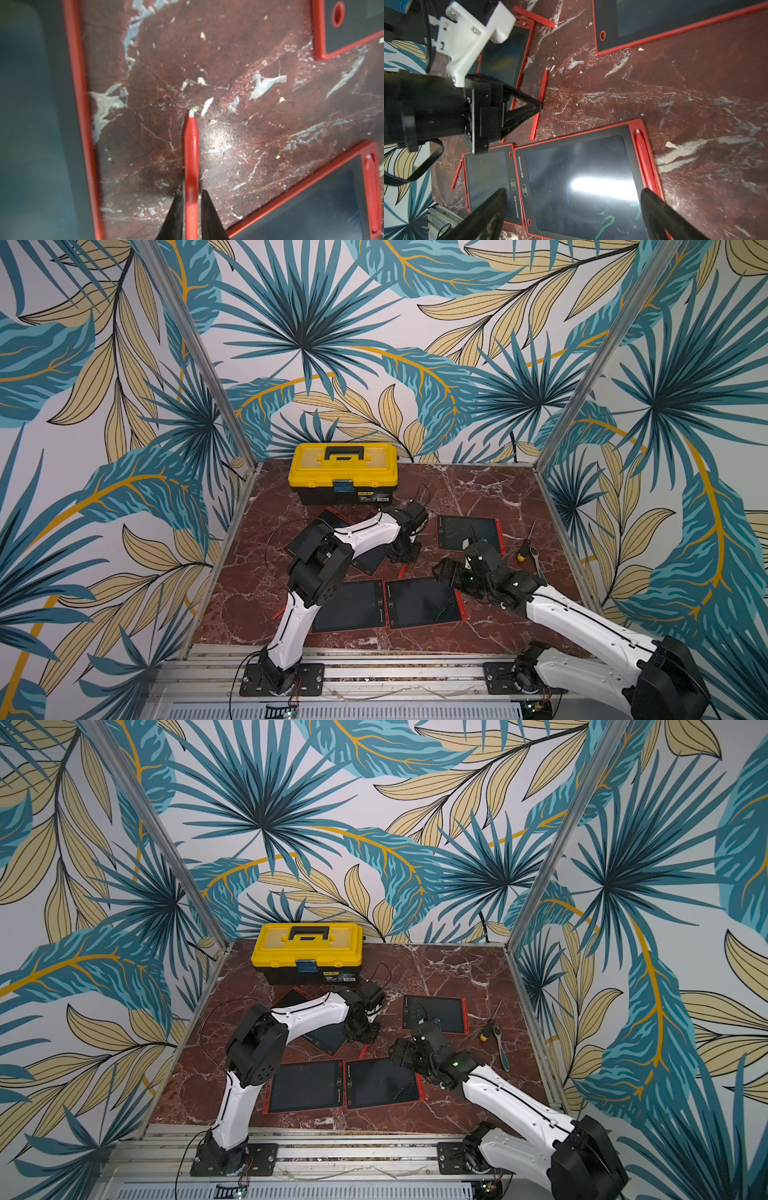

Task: Place the stylus back onto the writing tablet
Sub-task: Pick up the stylus from the center of the board.

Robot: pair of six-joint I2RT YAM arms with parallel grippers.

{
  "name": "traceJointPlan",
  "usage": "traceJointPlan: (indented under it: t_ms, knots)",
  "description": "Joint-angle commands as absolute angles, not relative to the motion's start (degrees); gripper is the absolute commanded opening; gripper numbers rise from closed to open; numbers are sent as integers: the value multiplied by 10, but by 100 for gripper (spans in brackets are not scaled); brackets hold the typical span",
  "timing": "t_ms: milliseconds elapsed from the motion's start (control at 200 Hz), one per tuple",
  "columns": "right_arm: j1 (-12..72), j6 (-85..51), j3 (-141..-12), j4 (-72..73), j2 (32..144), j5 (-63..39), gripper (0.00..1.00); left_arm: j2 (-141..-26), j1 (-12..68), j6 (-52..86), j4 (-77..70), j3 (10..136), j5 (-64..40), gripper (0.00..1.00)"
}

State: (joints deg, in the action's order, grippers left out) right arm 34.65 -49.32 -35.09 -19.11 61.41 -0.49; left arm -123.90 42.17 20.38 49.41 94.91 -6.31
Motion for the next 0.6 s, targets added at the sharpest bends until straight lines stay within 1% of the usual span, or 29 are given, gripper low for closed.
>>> traceJointPlan:
  t_ms: [0,240,376,516,596]
  knots:
    - [347,-499,-341,-185,610,-2,100,-1256,423,204,500,947,-51,16]
    - [348,-502,-334,-184,610,-1,100,-1271,428,203,500,958,-49,16]
    - [347,-511,-331,-176,614,-2,100,-1268,429,205,500,961,-55,12]
    - [347,-556,-328,-130,628,-6,98,-1256,427,205,499,958,-76,11]
    - [347,-580,-331,-74,652,-17,97,-1247,422,206,499,956,-87,11]
